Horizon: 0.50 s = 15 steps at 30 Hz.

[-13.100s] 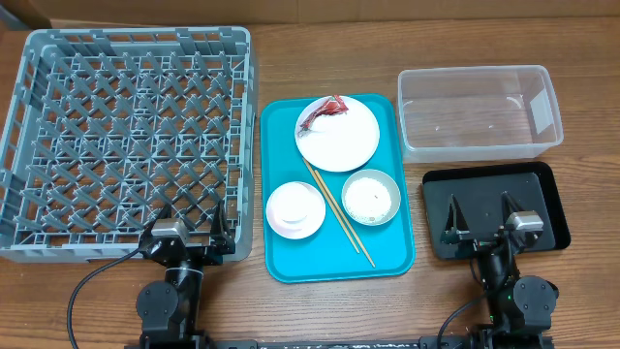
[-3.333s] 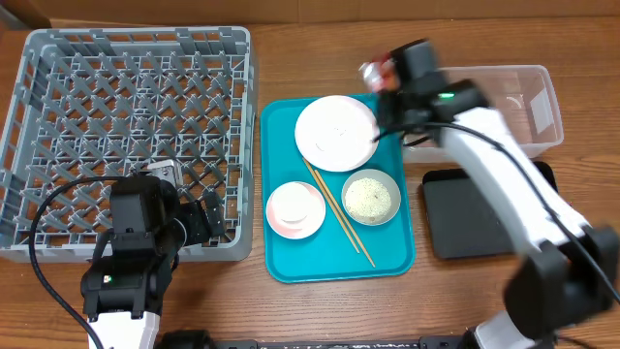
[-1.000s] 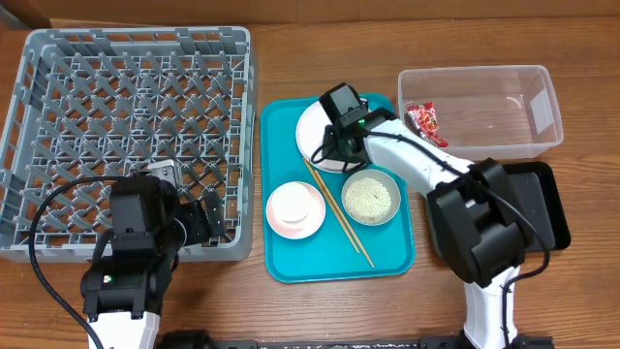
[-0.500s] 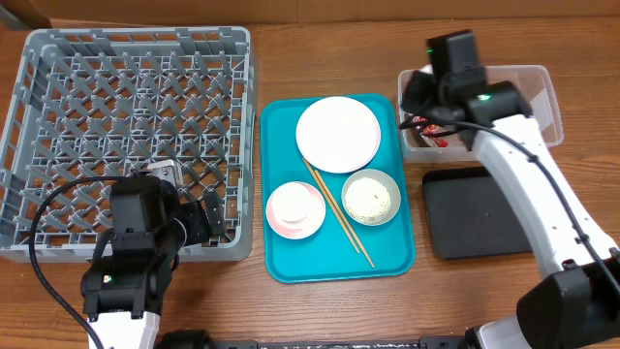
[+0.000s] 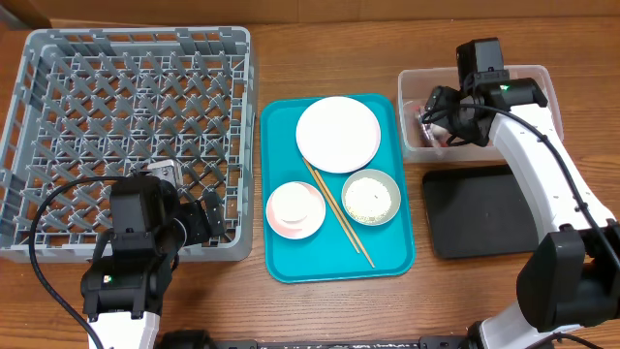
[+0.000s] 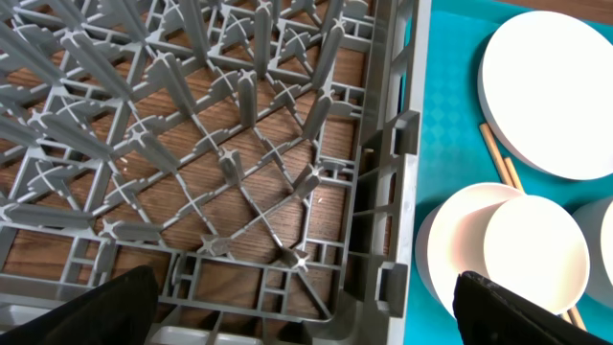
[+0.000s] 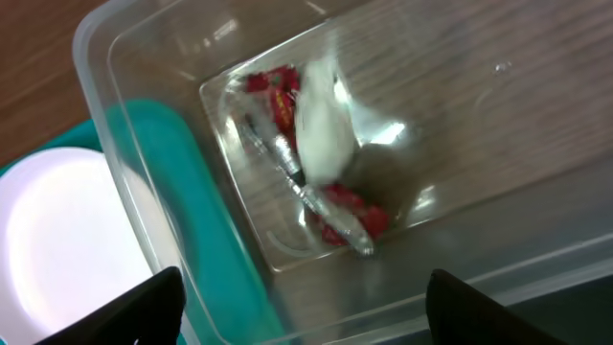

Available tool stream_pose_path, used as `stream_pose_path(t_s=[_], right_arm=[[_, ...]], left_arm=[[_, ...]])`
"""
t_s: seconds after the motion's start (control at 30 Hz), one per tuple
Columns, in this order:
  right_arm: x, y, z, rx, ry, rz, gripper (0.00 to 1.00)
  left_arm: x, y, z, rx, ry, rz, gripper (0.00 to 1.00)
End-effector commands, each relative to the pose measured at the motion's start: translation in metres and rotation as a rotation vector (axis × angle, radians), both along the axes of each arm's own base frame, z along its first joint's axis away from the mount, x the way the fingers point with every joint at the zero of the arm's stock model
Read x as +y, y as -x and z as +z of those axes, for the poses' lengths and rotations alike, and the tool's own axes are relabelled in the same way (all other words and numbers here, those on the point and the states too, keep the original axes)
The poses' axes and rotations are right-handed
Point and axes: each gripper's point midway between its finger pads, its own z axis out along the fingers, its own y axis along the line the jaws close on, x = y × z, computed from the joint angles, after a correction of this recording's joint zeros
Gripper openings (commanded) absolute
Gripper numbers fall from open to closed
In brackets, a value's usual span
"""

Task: Sort waste into correct bins and load items into the dishwasher

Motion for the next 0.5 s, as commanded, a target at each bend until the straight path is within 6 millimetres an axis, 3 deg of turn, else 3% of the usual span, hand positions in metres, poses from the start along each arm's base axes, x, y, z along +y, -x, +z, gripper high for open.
stream_pose_path(t_s=[0.0, 0.17, 0.33, 0.47], right_arm=[[0.009, 0.004, 0.030, -0.067, -0.028, 0.060, 0.83], [0.051, 0.029, 0.048, -0.051, -0.167, 0.217, 0.78], [0.091, 0.066, 0.035, 0.071, -0.172, 0.329, 0.75], [0.117, 0.090, 0.019, 0.122, -0.077, 0.418, 0.75]], left_arm=[[-0.001, -0.004, 0.009, -0.024, -0.004, -0.001, 1.00], [-0.001, -0.004, 0.009, -0.024, -0.004, -0.001, 1.00], [-0.001, -0.004, 0.009, -0.024, -0.004, -0.001, 1.00], [-0.001, -0.004, 0.009, -0.023, -0.004, -0.001, 1.00]])
